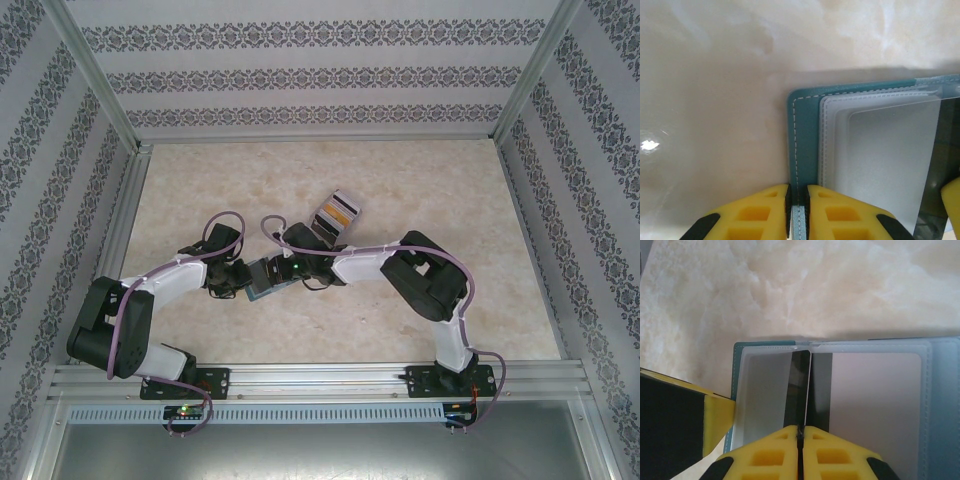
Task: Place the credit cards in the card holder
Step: Insert the credit card into the card slot.
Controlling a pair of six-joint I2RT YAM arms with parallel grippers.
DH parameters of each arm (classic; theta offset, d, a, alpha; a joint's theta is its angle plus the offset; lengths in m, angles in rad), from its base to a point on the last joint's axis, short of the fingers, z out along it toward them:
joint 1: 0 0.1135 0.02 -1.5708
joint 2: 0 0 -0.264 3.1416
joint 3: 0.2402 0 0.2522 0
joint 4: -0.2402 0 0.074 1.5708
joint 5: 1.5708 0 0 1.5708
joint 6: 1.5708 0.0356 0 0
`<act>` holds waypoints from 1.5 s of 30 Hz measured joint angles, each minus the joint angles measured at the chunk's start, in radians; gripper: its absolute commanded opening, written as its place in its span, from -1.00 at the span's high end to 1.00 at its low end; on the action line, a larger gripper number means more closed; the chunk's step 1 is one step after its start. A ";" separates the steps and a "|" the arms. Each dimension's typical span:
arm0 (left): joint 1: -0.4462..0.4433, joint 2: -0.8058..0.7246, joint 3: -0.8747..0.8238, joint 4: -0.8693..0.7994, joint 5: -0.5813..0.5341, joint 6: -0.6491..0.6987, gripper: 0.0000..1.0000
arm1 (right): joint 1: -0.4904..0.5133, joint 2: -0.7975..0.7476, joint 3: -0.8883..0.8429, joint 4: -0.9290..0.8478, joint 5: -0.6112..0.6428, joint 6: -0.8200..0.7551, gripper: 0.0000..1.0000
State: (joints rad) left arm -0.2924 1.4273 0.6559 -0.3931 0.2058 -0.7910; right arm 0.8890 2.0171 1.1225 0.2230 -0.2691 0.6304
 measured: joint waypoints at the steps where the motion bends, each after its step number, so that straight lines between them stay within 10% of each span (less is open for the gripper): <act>1: 0.000 0.000 0.000 0.000 0.000 0.000 0.64 | 0.003 0.002 0.005 -0.008 0.005 -0.005 0.78; 20: 0.000 0.001 0.000 0.000 0.003 -0.003 0.64 | 0.082 0.049 0.204 -0.324 0.179 -0.189 0.70; 45: 0.000 -0.007 0.012 -0.015 0.000 -0.003 0.62 | -0.008 -0.178 0.049 -0.262 0.045 -0.159 0.37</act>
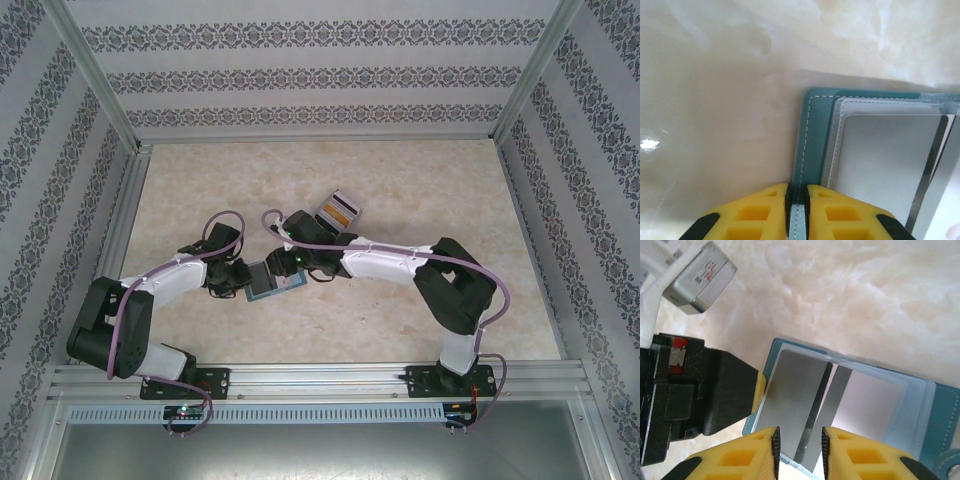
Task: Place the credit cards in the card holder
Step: Insert the credit card into the card slot, then flip over the card slot in the card holder.
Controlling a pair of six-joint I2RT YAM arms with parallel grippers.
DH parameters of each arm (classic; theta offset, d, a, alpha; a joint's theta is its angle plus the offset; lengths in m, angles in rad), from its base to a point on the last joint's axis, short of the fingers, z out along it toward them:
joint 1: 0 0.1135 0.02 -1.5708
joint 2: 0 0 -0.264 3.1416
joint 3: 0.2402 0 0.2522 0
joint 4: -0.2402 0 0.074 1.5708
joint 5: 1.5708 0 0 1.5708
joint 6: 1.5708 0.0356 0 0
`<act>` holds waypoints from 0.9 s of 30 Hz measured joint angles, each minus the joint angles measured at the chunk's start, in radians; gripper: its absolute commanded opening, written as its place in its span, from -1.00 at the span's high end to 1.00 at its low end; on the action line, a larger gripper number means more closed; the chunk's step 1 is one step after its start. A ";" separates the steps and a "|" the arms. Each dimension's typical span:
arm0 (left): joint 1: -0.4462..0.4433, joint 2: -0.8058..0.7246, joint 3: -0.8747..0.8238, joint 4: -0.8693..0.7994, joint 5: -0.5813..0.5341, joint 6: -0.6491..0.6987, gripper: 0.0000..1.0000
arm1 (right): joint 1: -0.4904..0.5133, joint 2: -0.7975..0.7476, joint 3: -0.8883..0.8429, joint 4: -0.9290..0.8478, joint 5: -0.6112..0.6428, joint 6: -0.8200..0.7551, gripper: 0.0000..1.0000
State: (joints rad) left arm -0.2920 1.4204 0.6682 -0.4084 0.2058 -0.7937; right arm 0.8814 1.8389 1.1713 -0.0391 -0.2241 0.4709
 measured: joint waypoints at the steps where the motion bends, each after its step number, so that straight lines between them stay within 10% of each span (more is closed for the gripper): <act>1: 0.000 -0.005 0.002 -0.002 0.002 0.000 0.62 | -0.010 0.000 -0.011 0.010 -0.007 0.005 0.37; 27: -0.008 0.011 0.079 -0.003 0.087 -0.002 0.62 | -0.088 0.085 -0.067 0.036 -0.108 0.082 0.33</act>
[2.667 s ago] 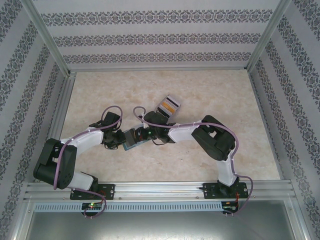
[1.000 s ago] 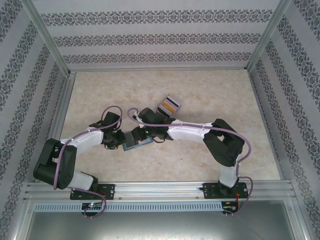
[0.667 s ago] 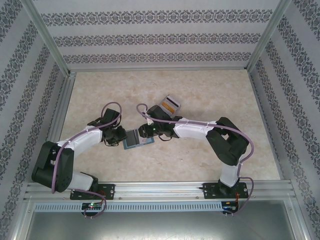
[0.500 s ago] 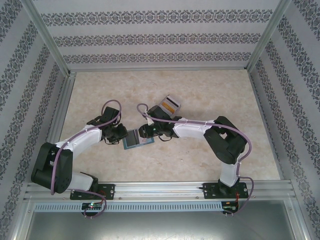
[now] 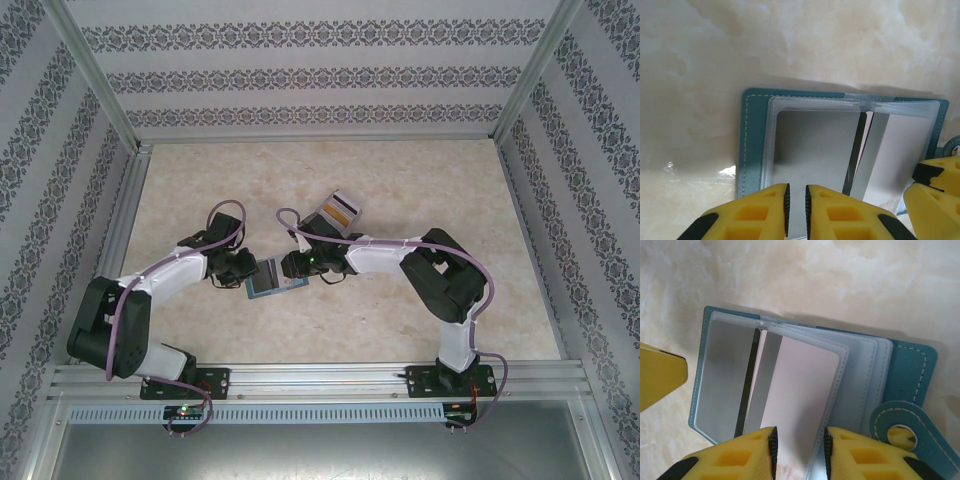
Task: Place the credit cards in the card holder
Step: Flip over the card slot in the card holder.
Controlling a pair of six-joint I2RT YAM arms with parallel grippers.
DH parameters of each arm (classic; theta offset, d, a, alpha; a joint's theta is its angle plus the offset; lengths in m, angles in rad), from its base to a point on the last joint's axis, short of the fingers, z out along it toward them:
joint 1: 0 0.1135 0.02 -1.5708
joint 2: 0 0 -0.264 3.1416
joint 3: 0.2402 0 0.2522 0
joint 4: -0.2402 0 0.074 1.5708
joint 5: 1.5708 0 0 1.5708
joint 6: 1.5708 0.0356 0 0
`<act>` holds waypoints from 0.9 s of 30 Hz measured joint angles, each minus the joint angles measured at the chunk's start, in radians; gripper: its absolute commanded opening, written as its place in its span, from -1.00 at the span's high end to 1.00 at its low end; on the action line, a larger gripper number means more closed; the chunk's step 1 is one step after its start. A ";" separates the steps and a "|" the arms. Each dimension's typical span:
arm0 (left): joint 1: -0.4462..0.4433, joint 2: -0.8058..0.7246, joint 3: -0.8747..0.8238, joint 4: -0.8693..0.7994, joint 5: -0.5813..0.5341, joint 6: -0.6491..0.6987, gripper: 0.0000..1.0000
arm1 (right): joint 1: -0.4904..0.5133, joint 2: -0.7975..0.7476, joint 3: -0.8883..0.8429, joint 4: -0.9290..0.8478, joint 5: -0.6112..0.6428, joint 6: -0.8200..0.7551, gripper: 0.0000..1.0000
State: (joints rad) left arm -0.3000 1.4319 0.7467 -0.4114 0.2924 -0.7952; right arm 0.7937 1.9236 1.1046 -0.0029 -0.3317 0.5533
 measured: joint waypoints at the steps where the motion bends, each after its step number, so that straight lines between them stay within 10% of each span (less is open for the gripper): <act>1: -0.002 0.007 0.002 0.002 0.003 0.000 0.62 | 0.000 0.000 0.000 0.000 0.000 0.002 0.33; 27: -0.013 0.077 0.009 0.043 0.014 -0.003 0.63 | 0.001 -0.015 0.000 0.015 -0.018 0.021 0.31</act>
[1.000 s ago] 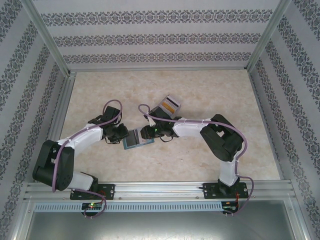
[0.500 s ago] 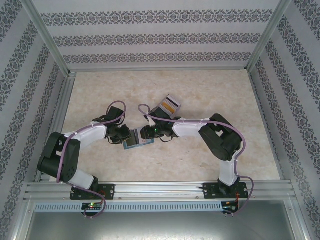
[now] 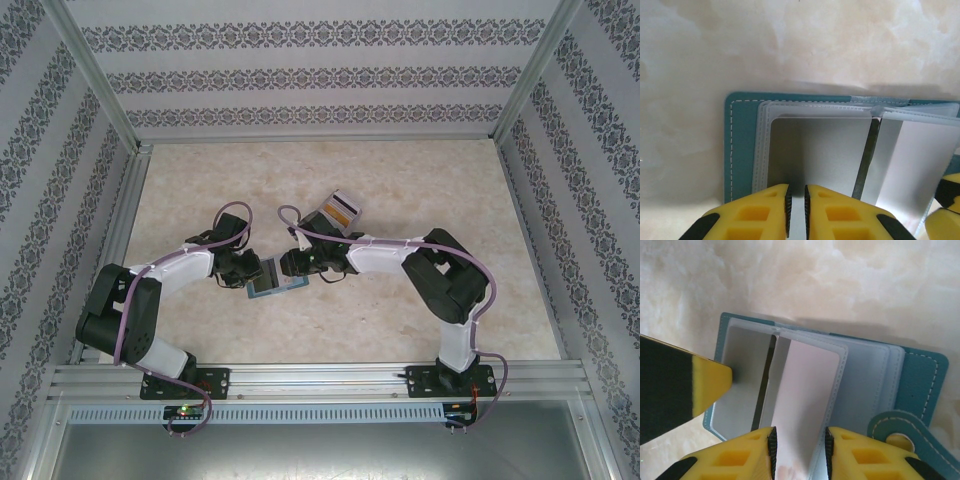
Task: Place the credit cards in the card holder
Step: Flip over the card slot in the card holder.
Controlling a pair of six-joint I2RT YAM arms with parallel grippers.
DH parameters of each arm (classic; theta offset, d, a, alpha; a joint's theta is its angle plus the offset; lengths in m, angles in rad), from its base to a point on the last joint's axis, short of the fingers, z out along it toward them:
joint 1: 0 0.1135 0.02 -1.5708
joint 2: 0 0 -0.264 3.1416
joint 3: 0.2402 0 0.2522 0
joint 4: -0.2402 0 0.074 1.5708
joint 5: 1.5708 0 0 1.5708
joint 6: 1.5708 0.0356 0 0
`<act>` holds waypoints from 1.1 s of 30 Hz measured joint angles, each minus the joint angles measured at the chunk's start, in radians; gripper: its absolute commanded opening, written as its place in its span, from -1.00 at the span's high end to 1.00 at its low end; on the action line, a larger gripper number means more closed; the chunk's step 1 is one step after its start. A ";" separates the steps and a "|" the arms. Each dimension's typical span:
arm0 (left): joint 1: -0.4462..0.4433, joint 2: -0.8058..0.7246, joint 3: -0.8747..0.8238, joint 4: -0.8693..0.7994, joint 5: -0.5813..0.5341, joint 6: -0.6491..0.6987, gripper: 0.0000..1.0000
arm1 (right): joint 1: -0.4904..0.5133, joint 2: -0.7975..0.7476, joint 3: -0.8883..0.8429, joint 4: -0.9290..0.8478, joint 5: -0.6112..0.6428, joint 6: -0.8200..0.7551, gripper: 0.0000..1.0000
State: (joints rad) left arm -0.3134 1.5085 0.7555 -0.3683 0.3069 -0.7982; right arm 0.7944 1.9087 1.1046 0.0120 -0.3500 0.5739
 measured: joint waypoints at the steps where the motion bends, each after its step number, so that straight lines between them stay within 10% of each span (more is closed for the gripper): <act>1: 0.000 0.000 0.000 0.000 0.000 0.000 0.63 | 0.000 -0.005 0.000 0.000 0.000 0.000 0.32; 33: -0.002 -0.001 -0.009 0.018 -0.003 -0.004 0.64 | 0.029 -0.013 0.019 0.121 -0.141 0.110 0.29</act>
State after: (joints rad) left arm -0.3149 1.5074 0.7464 -0.3500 0.3035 -0.8021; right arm 0.8230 1.8954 1.1236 0.1326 -0.4911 0.6838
